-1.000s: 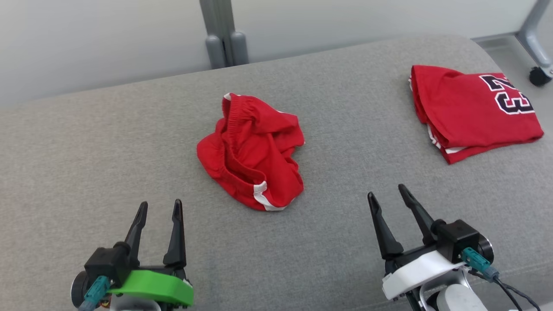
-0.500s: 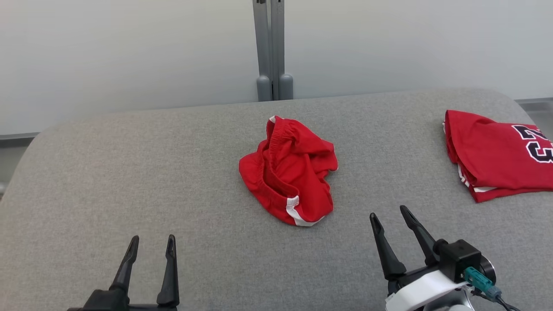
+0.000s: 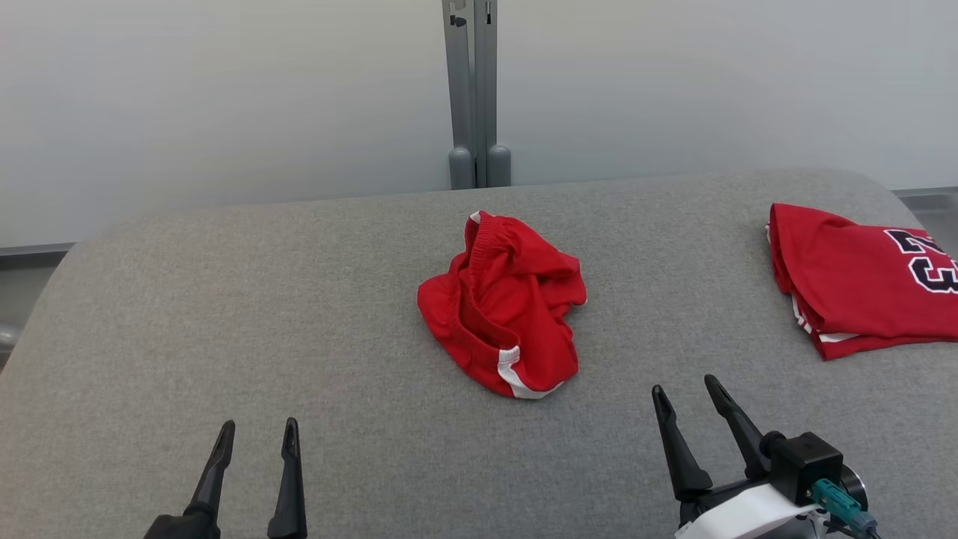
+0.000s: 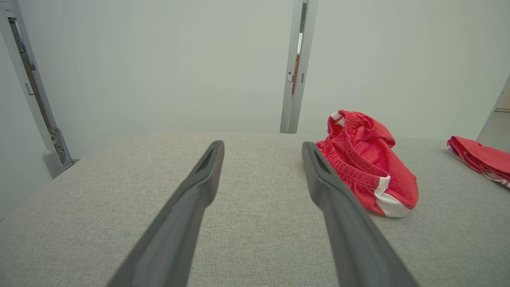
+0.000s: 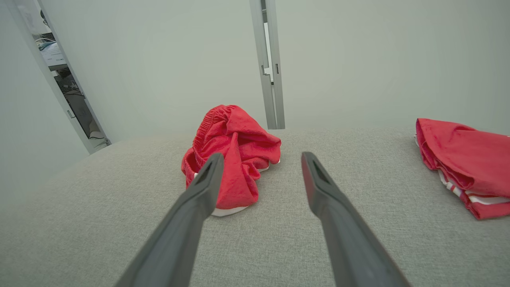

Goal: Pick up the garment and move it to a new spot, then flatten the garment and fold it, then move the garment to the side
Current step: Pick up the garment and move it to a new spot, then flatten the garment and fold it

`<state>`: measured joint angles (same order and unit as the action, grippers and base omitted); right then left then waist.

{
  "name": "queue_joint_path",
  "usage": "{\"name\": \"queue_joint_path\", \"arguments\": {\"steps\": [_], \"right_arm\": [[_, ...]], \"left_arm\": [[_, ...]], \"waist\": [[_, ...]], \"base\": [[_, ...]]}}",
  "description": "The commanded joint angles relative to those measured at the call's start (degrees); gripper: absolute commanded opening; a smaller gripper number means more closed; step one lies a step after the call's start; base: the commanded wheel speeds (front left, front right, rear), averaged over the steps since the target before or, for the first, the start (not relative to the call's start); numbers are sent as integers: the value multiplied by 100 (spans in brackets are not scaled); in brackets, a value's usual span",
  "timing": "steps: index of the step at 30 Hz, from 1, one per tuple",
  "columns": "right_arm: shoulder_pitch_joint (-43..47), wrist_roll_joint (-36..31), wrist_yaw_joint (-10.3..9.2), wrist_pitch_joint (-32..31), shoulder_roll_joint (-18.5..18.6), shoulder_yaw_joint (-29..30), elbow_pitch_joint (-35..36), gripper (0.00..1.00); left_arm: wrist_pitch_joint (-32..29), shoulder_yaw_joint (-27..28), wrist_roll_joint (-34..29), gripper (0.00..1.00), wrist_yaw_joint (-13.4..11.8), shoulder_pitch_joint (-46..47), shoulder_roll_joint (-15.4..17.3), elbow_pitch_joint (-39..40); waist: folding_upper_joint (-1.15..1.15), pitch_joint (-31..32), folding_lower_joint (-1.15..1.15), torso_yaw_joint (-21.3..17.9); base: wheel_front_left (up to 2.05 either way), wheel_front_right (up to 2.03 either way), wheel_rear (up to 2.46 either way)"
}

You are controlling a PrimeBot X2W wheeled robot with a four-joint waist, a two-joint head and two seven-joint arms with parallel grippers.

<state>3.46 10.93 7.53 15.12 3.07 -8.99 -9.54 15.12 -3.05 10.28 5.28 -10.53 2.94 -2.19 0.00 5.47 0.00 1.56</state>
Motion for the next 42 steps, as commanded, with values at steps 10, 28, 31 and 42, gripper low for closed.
{"name": "queue_joint_path", "arguments": {"steps": [10,28,31,42], "right_arm": [[6,42,-9,3,-12,23,-54,100],[-59,67,-9,3,-17,-24,-89,100],[-68,73,-9,3,-17,-9,-91,100],[-158,11,-9,2,-16,17,-63,100]], "left_arm": [[0,-8,-28,100,-64,3,-3,-47],[0,-51,-202,100,-74,54,-3,-95],[0,-75,-222,100,-77,69,-3,-117],[0,-214,-471,100,25,297,-2,-175]], "waist": [[0,5,0,4],[0,-51,0,-94],[0,-81,0,-116],[0,-365,0,-291]], "base": [[0,0,0],[0,0,0],[0,0,0],[0,0,0]]}}
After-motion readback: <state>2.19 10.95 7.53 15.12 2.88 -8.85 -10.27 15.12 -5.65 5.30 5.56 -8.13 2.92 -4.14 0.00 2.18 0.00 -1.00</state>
